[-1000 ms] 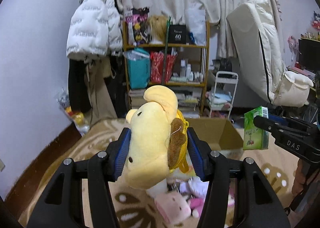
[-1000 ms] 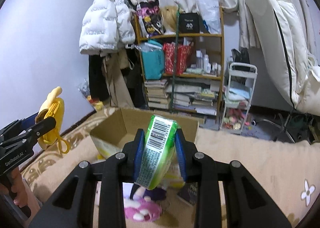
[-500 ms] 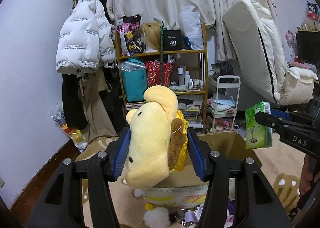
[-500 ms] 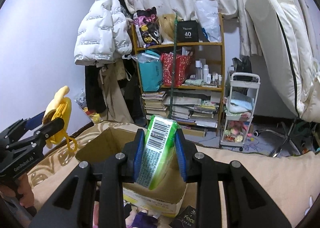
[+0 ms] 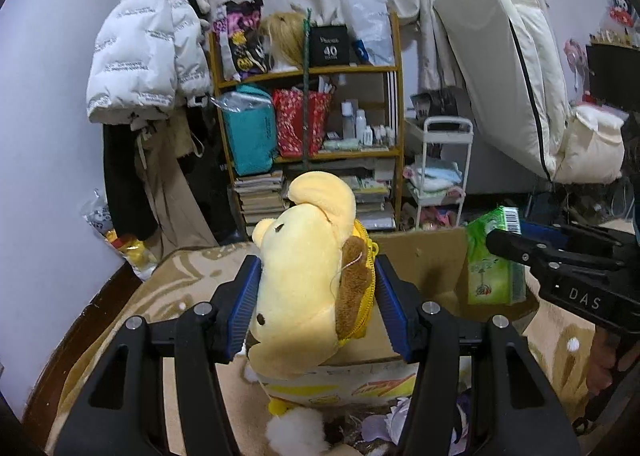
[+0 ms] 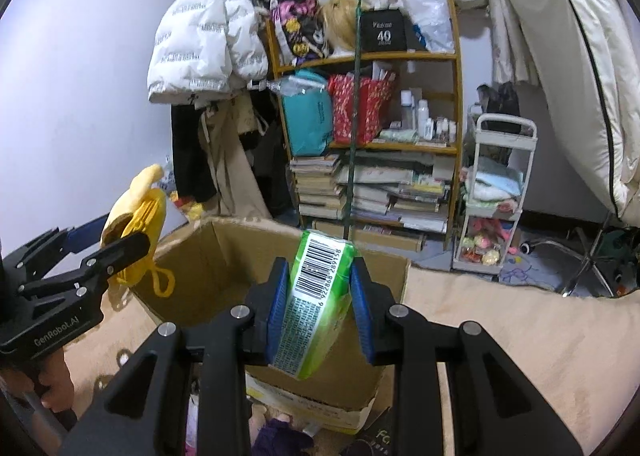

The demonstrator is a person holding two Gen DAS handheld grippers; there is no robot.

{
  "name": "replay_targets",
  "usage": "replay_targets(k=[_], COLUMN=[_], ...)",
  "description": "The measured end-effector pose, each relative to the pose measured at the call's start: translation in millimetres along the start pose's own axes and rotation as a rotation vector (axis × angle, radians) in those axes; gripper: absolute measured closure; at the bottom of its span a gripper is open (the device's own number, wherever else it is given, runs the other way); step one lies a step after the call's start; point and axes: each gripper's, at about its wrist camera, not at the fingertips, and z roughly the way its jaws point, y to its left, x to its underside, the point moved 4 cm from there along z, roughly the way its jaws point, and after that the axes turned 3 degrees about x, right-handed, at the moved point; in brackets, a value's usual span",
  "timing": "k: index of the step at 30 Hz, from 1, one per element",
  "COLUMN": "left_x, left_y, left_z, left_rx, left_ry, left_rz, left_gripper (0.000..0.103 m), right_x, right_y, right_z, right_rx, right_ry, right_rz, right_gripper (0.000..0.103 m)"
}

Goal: Organize soft objects
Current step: 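Open the left tool to drop the plush dog in the box while the right tool drops the carton, then withdraw both tools from the box back toward the remaining toys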

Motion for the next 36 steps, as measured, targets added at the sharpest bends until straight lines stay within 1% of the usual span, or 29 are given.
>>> replay_targets(k=[3,7,13,16,19,21,22,23,25,27,29,30,32,36], left_x=[10.7,19.8,21.5,23.8,25.0,24.5,23.9,23.3,22.7,21.8,20.6,19.9,19.5,20.9], left_y=[-2.4,-4.9,-7.8,-8.9,-9.1,-9.0,-8.7,-8.3,-6.7,-4.2,0.0,1.6,7.4,14.2], left_z=[14.3,25.0,24.2,23.4,21.1,18.6,16.9,14.2,9.7,6.1,-0.1,-3.4,-11.8,-26.2], left_rx=[-0.002,-0.014,-0.026,-0.039,-0.043,-0.043,-0.046,-0.051,-0.053,-0.057,-0.071,-0.074,-0.084,-0.091], left_ry=[0.057,0.094,0.096,0.106,0.113,0.115,0.114,0.111,0.111,0.127,0.134,0.134,0.135,0.147], left_rz=[0.013,0.03,0.047,0.056,0.061,0.064,0.066,0.066,0.062,0.055,0.046,0.043,0.028,0.009], left_gripper=[0.048,0.048,0.045,0.038,0.034,0.03,0.025,0.023,0.022,0.015,0.013,0.013,0.007,0.006], right_x=[4.1,10.5,14.2,14.9,14.8,14.0,12.7,11.9,10.3,8.0,5.5,4.4,2.6,1.9], right_y=[0.7,-1.9,-7.1,-9.3,-12.8,-15.5,-16.3,-17.5,-18.0,-17.1,-15.9,-15.6,-14.4,-9.6], right_z=[7.3,13.6,17.0,16.3,15.5,13.7,12.6,10.4,4.6,-2.4,-6.7,-10.2,-19.0,-34.8], right_rx=[0.0,0.004,0.007,0.013,0.011,0.006,0.006,0.013,0.025,0.022,0.028,0.029,0.031,0.029], right_ry=[0.023,0.048,0.073,0.078,0.082,0.08,0.077,0.071,0.049,0.034,0.027,0.019,0.002,-0.016], right_rz=[-0.014,-0.01,0.011,0.024,0.043,0.064,0.07,0.074,0.077,0.08,0.08,0.082,0.087,0.084], right_gripper=[0.07,0.07,0.068,0.067,0.065,0.06,0.05,0.039,0.032,0.027,0.011,0.008,0.0,0.0])
